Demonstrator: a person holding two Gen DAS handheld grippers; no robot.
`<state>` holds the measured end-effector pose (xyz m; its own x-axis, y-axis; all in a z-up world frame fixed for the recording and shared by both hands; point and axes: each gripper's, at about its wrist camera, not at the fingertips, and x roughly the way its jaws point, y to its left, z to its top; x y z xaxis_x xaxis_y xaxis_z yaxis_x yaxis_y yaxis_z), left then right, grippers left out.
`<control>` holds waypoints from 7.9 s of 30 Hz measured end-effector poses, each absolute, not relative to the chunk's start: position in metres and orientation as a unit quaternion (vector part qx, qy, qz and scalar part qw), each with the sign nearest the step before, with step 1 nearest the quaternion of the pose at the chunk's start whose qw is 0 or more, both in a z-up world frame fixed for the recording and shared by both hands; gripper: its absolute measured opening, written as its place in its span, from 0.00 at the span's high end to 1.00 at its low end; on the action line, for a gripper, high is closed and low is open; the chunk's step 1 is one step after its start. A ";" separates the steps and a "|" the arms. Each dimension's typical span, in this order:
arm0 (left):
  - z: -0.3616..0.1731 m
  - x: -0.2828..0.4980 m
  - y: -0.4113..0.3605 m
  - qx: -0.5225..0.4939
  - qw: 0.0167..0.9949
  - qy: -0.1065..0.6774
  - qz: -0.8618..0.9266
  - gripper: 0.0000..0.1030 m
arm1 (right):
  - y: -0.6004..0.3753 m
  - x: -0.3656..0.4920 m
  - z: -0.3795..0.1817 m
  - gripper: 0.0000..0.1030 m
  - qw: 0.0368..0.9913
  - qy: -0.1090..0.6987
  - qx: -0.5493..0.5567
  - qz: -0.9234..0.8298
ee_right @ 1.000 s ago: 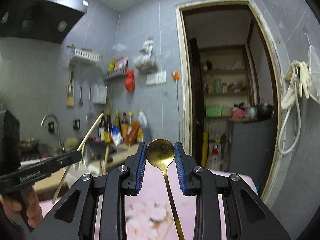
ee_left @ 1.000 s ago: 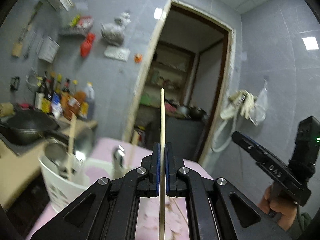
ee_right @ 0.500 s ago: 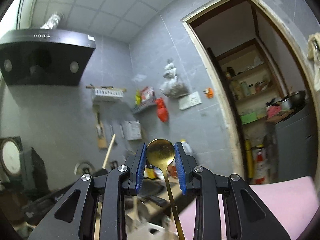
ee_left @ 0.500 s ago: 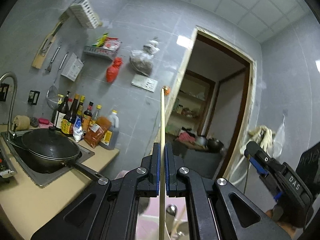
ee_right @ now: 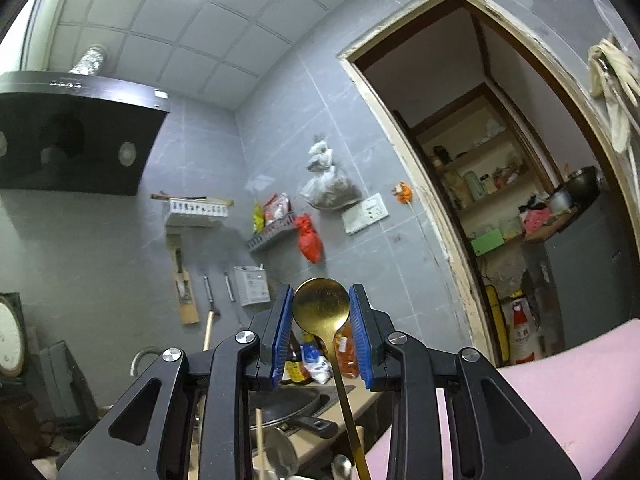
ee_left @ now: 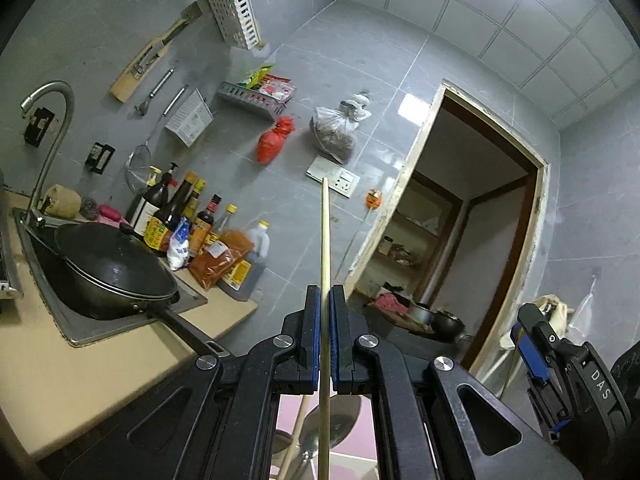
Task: Organize utensils
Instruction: 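Lift the chopstick with the left gripper while the right gripper lifts the gold spoon to the caddy, then open both grippers to drop the chopstick and gold spoon into the caddy, then move both open grippers back over the steel fork and last chopstick, then close the right gripper on the steel fork while the left gripper grasps the last chopstick, then lift the chopstick with the left gripper while the right gripper lifts the fork to the caddy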
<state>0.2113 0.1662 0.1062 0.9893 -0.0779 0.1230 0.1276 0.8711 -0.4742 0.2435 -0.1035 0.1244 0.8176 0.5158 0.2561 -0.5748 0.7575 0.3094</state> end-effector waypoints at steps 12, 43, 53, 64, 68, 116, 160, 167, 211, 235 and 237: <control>0.091 0.214 0.161 -0.249 0.966 -0.056 -0.051 0.97 | -0.104 0.257 0.111 0.75 0.937 -0.063 0.205 0.277; 0.062 0.204 0.132 -0.168 0.984 0.036 -0.052 0.97 | -0.090 0.251 0.078 0.67 0.944 0.043 0.132 0.300; 0.069 0.186 0.131 -0.191 0.976 0.072 -0.082 0.57 | -0.111 0.227 0.098 0.43 0.949 0.049 0.100 0.294; 0.087 0.154 0.088 -0.133 0.982 0.110 -0.075 0.18 | -0.175 0.184 0.109 0.00 0.968 0.066 0.063 0.233; 0.081 0.149 0.064 -0.109 0.982 0.126 -0.090 0.14 | -0.204 0.167 0.109 0.00 0.975 0.076 0.052 0.204; -0.002 0.213 -0.064 -0.020 0.880 0.418 -0.223 0.30 | -0.274 0.211 -0.007 0.89 0.912 0.378 -0.083 0.138; 0.003 0.184 -0.016 -0.044 0.864 0.470 -0.176 0.98 | -0.229 0.211 -0.005 0.62 0.891 0.408 -0.092 0.179; 0.004 0.184 -0.017 -0.004 0.859 0.480 -0.177 0.93 | -0.223 0.236 -0.007 0.62 0.880 0.429 -0.096 0.179; 0.005 0.225 -0.019 -0.008 0.841 0.509 -0.184 0.98 | -0.200 0.239 -0.007 0.74 0.838 0.474 -0.188 0.195; 0.048 0.164 0.002 -0.103 0.955 0.222 -0.165 0.98 | -0.191 0.163 0.047 0.79 0.963 0.173 -0.044 0.204; 0.052 0.161 0.004 -0.098 0.964 0.195 -0.149 0.98 | -0.186 0.161 0.051 0.79 0.964 0.157 -0.036 0.211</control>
<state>0.1612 0.0042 0.0520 0.8798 -0.3249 -0.3470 0.2484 0.9366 -0.2472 0.1612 -0.1861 0.0511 0.8618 0.3948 -0.3186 -0.4177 0.9086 -0.0037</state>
